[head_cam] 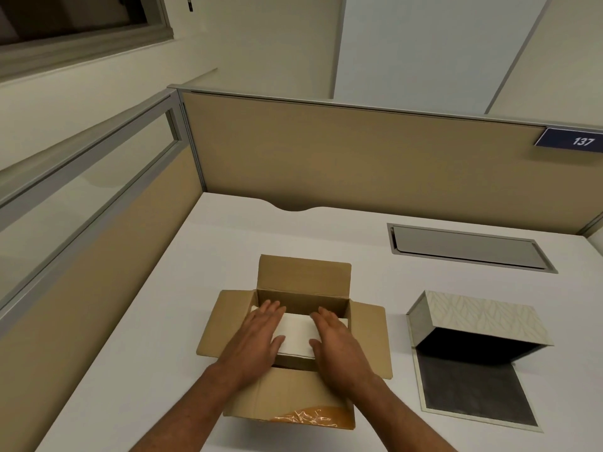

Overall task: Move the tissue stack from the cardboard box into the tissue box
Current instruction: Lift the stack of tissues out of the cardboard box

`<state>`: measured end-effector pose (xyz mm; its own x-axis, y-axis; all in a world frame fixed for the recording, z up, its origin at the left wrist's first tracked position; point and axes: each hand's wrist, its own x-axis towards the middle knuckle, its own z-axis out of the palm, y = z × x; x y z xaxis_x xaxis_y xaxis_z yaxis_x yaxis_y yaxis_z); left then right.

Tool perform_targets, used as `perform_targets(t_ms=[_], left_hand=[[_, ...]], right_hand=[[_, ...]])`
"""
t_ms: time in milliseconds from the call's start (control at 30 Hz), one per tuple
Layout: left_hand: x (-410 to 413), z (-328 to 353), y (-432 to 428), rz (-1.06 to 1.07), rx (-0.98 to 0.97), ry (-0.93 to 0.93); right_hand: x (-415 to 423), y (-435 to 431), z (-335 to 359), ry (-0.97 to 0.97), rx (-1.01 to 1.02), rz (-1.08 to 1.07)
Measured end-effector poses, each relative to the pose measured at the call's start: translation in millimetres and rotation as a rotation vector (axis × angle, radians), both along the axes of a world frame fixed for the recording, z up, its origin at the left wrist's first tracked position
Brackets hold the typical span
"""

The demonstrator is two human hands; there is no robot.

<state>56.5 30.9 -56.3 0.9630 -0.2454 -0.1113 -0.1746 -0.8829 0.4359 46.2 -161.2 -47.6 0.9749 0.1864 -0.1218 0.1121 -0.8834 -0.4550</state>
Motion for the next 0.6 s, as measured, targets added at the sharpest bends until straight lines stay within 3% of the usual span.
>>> perform_targets(t_ms=[200, 600], left_hand=[[12, -2, -7, -0.052, 0.171, 0.101], [25, -7, -4, -0.142, 0.224, 0.097]], right_hand=[[20, 2, -14, 0.091, -0.25, 0.121], [66, 9, -19, 0.432, -0.275, 0.175]])
